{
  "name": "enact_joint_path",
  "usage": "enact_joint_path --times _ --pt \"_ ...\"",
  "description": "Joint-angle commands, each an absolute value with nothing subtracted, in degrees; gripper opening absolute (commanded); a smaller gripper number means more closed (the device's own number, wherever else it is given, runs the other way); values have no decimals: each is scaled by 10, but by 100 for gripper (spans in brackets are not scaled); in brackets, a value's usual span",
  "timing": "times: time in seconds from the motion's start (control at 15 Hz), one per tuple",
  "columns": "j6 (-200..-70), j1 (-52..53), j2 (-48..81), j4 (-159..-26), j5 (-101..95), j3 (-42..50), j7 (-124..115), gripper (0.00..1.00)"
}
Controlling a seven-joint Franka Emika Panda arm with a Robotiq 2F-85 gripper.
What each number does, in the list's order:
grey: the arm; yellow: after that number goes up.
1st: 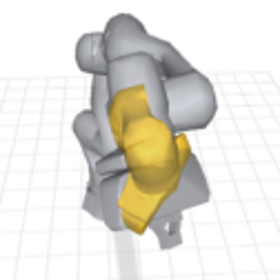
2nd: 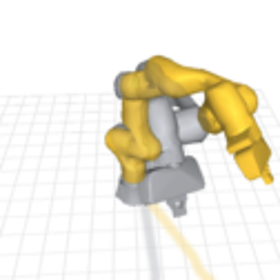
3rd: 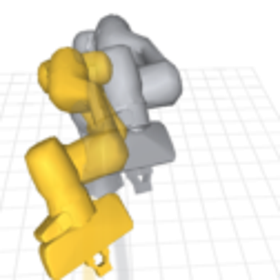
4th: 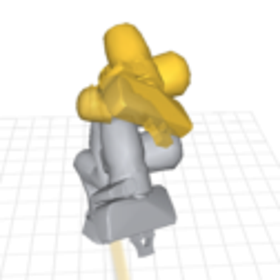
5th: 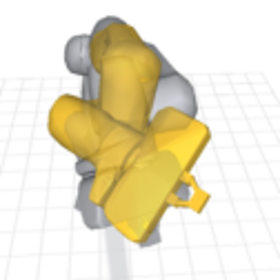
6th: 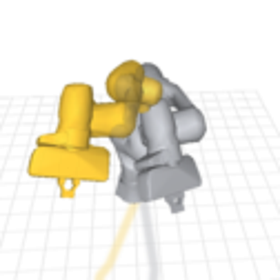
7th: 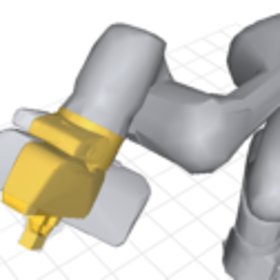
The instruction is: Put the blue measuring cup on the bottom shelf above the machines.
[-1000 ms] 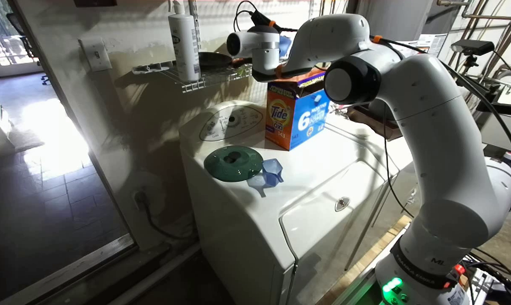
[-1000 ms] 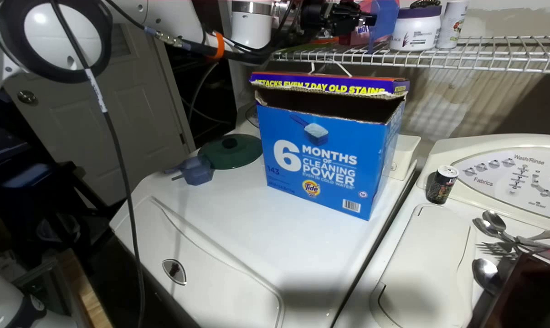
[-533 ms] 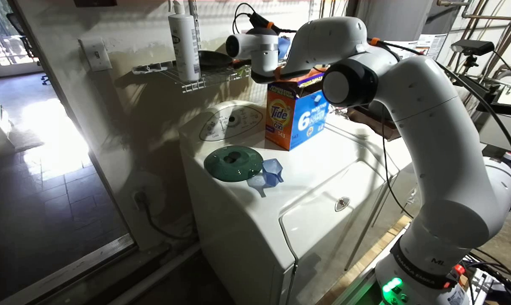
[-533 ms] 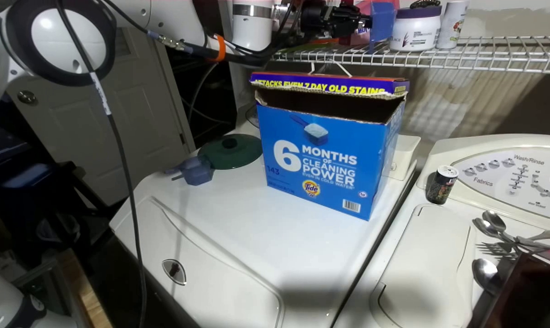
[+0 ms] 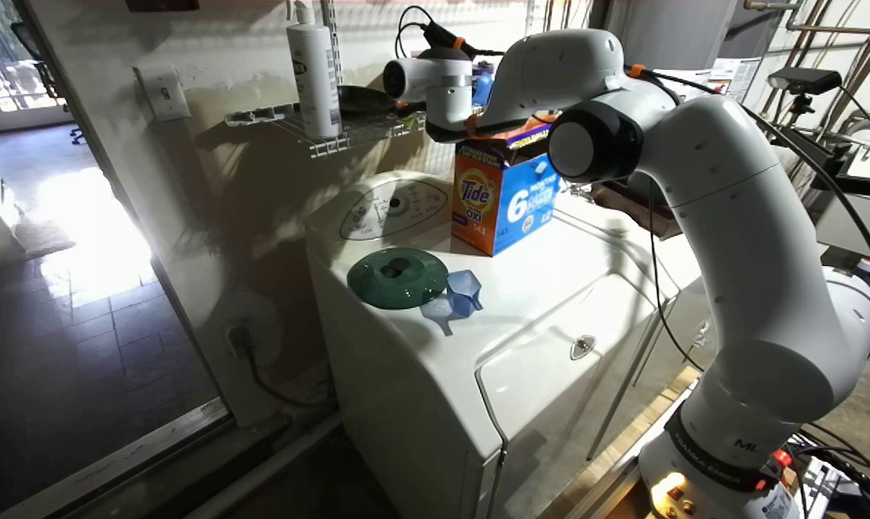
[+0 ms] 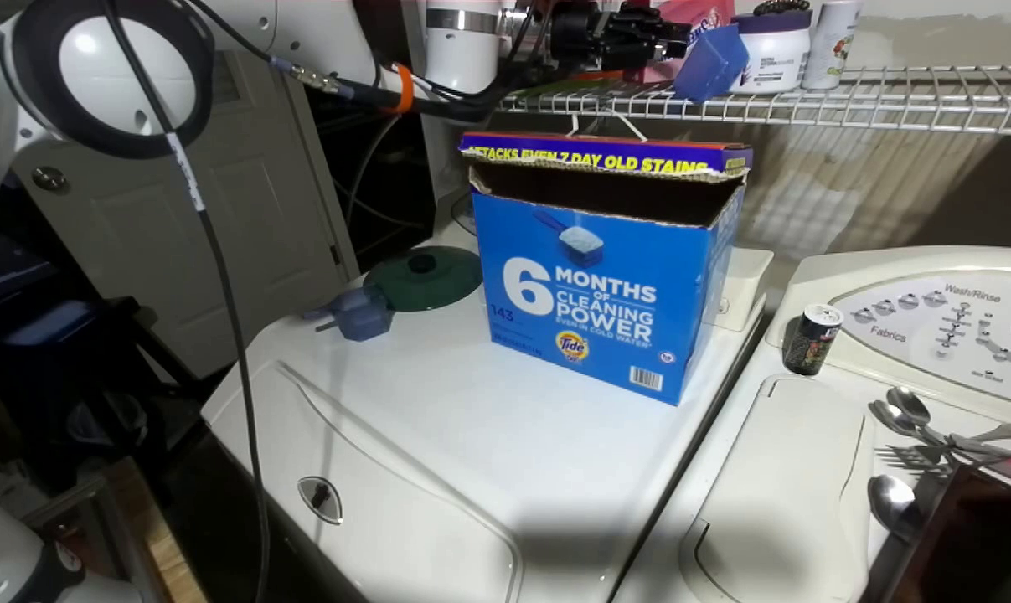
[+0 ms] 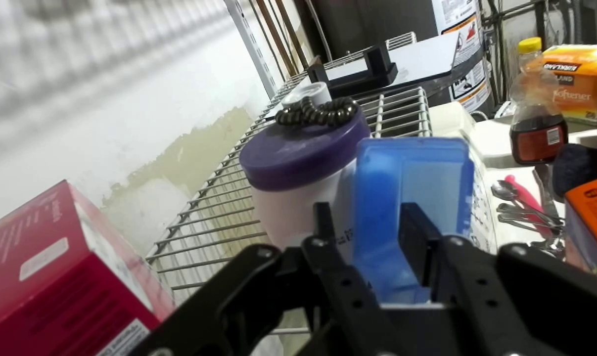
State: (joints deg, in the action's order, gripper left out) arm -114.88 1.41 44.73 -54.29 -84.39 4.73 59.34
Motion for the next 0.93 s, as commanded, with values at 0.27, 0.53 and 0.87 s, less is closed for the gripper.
enact_joint_path --times 0.27,0.53,0.87 --pt "-1130 29 453 -509 -832 53 620 98" --pt "-1095 37 429 -516 -819 50 637 100" --pt "-1050 40 376 -550 -819 42 643 100"
